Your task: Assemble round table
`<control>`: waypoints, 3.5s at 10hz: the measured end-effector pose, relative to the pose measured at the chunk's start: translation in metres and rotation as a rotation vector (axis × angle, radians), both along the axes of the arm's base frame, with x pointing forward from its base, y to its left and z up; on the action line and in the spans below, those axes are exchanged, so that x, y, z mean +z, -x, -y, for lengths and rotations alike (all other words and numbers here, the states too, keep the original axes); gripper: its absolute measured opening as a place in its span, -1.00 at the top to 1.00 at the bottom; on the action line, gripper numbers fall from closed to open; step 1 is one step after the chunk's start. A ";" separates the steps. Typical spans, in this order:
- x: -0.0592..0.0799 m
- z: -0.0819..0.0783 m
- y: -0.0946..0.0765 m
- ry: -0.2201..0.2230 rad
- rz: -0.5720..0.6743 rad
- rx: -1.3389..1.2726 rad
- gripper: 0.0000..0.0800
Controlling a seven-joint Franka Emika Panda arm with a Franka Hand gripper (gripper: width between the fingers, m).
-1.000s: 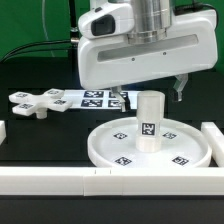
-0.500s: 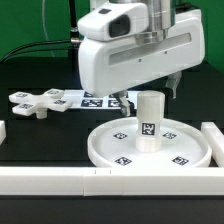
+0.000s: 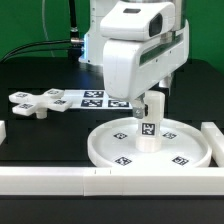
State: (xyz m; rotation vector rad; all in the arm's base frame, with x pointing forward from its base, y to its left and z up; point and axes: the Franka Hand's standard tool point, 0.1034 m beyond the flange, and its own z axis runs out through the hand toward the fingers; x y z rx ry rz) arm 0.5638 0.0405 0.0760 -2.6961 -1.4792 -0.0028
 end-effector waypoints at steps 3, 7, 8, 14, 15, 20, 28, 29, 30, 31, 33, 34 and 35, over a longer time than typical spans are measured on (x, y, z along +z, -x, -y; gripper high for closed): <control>0.000 0.003 -0.002 0.013 0.021 0.154 -0.62; 0.000 0.003 -0.002 0.013 0.021 0.148 -0.02; 0.000 0.003 -0.002 0.013 0.020 0.121 -0.02; 0.002 0.003 -0.004 0.017 -0.012 -0.382 -0.02; 0.002 0.003 -0.004 0.020 -0.016 -0.454 -0.02; 0.001 0.003 -0.003 0.028 -0.046 -0.909 -0.02; 0.021 0.006 0.022 0.026 -0.052 -0.936 -0.62; 0.030 0.005 0.034 0.029 -0.051 -0.941 -0.62; 0.036 0.004 0.042 0.028 -0.050 -0.953 -0.62; 0.032 0.005 0.040 0.029 -0.053 -0.952 -0.62; 0.029 0.007 0.041 0.024 -0.039 -0.910 -0.62; 0.022 0.015 0.054 0.019 -0.023 -0.848 -0.62; 0.018 0.035 0.079 0.032 -0.043 -0.785 -0.62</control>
Offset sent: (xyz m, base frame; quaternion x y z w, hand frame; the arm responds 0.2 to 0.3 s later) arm 0.0000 0.0000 0.0000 0.0000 0.0000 -0.0650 0.9979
